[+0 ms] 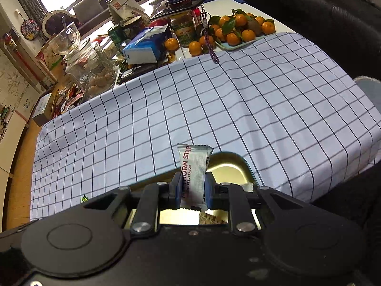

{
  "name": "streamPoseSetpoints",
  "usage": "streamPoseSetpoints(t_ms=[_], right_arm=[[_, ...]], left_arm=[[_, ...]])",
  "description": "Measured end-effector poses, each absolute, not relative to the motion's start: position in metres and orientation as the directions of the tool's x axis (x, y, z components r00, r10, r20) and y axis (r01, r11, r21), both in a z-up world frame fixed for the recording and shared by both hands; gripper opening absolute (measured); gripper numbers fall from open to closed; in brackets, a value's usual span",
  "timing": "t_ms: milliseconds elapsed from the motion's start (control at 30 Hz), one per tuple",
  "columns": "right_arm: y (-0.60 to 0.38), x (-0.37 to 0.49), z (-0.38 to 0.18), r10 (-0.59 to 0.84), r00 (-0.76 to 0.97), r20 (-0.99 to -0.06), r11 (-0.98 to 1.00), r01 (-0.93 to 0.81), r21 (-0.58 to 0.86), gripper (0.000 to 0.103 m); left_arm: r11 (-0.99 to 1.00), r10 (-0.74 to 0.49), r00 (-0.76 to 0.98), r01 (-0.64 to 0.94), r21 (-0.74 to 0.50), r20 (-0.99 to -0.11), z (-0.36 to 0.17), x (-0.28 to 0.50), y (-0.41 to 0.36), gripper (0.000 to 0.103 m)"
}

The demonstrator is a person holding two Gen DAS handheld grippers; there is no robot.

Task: Organize snacks
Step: 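Carry both items over the gold tray and open both tools to drop them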

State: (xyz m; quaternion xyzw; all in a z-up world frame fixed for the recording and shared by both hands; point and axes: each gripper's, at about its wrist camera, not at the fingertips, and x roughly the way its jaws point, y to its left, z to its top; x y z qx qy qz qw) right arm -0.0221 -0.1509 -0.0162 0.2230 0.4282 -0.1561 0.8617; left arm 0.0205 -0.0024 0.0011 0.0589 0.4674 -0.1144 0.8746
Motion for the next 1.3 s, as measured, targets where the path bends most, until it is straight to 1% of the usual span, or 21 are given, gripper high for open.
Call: streamPoseSetpoints(t_ms=[133, 367, 567, 633, 700, 733, 767, 933, 1033, 1133, 1267, 1300], right_arm=[[-0.144, -0.04, -0.023, -0.084, 0.591, -0.802, 0.857, 0.454, 0.245, 0.02], [-0.143, -0.046, -0.018, -0.068, 0.639, -0.766, 0.87, 0.414, 0.268, 0.02], [-0.144, -0.043, -0.019, -0.048, 0.638, -0.769, 0.862, 0.416, 0.291, 0.021], [-0.142, -0.042, -0.019, -0.043, 0.641, -0.766, 0.866, 0.406, 0.291, 0.021], [-0.14, -0.04, -0.02, -0.037, 0.64, -0.768, 0.873, 0.395, 0.287, 0.021], [-0.139, -0.039, -0.021, -0.033, 0.639, -0.769, 0.875, 0.391, 0.287, 0.021], [-0.137, -0.039, -0.021, -0.03, 0.638, -0.77, 0.876, 0.387, 0.287, 0.021], [-0.131, -0.036, -0.023, -0.007, 0.633, -0.774, 0.896, 0.348, 0.277, 0.021], [-0.125, -0.034, -0.025, -0.005, 0.629, -0.777, 0.91, 0.325, 0.258, 0.022], [-0.121, -0.033, -0.027, -0.01, 0.62, -0.785, 0.92, 0.314, 0.236, 0.022], [-0.12, -0.03, -0.028, -0.032, 0.613, -0.789, 0.925, 0.318, 0.21, 0.026], [-0.121, -0.03, -0.028, -0.033, 0.611, -0.791, 0.925, 0.318, 0.207, 0.029]], left_arm=[[0.961, -0.185, 0.556, 0.276, -0.03, -0.81, 0.002, 0.006, -0.002, 0.037], [0.96, -0.2, 0.581, 0.279, -0.038, -0.789, 0.001, -0.004, -0.005, 0.038], [0.976, -0.162, 0.579, 0.212, -0.044, -0.799, -0.007, 0.005, -0.003, 0.038], [0.979, -0.167, 0.585, 0.192, -0.065, -0.794, -0.007, 0.007, 0.0, 0.039], [0.98, -0.176, 0.583, 0.18, -0.085, -0.793, -0.007, 0.01, 0.003, 0.04], [0.98, -0.177, 0.579, 0.175, -0.09, -0.796, -0.007, 0.011, 0.004, 0.043], [0.981, -0.175, 0.573, 0.172, -0.091, -0.801, -0.008, 0.012, 0.004, 0.043], [0.984, -0.153, 0.544, 0.159, -0.078, -0.825, -0.014, 0.015, 0.004, 0.043], [0.988, -0.118, 0.544, 0.149, -0.043, -0.831, -0.016, 0.015, 0.003, 0.043], [0.988, -0.12, 0.539, 0.148, -0.046, -0.834, -0.016, 0.015, 0.004, 0.043], [0.989, -0.11, 0.535, 0.144, -0.038, -0.838, -0.017, 0.016, 0.004, 0.043], [0.989, -0.109, 0.532, 0.144, -0.037, -0.839, -0.017, 0.017, 0.004, 0.043]])
